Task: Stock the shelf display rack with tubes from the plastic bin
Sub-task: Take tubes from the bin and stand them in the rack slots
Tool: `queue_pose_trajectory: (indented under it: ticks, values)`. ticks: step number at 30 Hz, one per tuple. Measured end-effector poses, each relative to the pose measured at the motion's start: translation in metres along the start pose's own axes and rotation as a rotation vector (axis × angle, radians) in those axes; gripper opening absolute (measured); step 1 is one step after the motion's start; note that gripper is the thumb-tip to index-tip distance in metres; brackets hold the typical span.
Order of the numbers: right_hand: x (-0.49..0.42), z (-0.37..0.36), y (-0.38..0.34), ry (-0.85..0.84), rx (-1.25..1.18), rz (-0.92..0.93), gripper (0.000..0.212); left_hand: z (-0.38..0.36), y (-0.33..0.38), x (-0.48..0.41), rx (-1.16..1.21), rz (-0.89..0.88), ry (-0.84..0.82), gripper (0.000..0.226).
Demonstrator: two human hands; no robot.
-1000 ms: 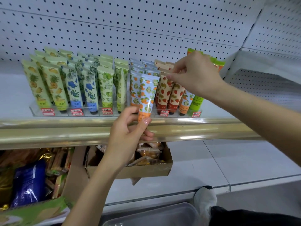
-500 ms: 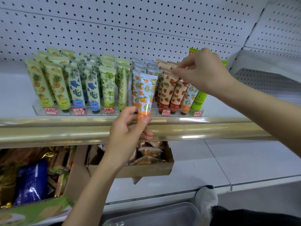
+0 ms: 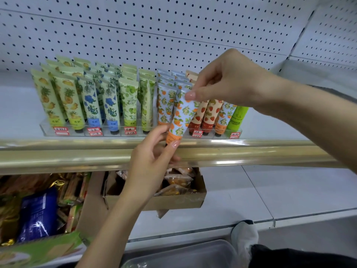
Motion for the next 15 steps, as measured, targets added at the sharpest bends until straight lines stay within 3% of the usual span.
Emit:
queue_pose_trajectory:
  ticks: [4,8,15]
  values:
    - [-0.002,0.013,0.002,0.103,-0.024,-0.010,0.028,0.020,0.011,0.004,-0.739,-0.247,0.323,0.037]
    - [-0.010,0.023,0.011,0.236,0.079,-0.040,0.024,0.017,0.008,0.003,-0.858,-0.284,0.313,0.043]
    - [-0.018,0.014,0.013,0.216,0.288,-0.055,0.024,0.006,0.009,0.005,-0.942,-0.345,0.278,0.044]
Point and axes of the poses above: each hand's wrist, its own x-axis away from the middle knuckle, its own z-axis out of the back of the hand, y = z × x, the point moved 8 cm from there along -x, towards the middle knuckle, and after that the axes turned 7 degrees about z, right-handed, at the moved point
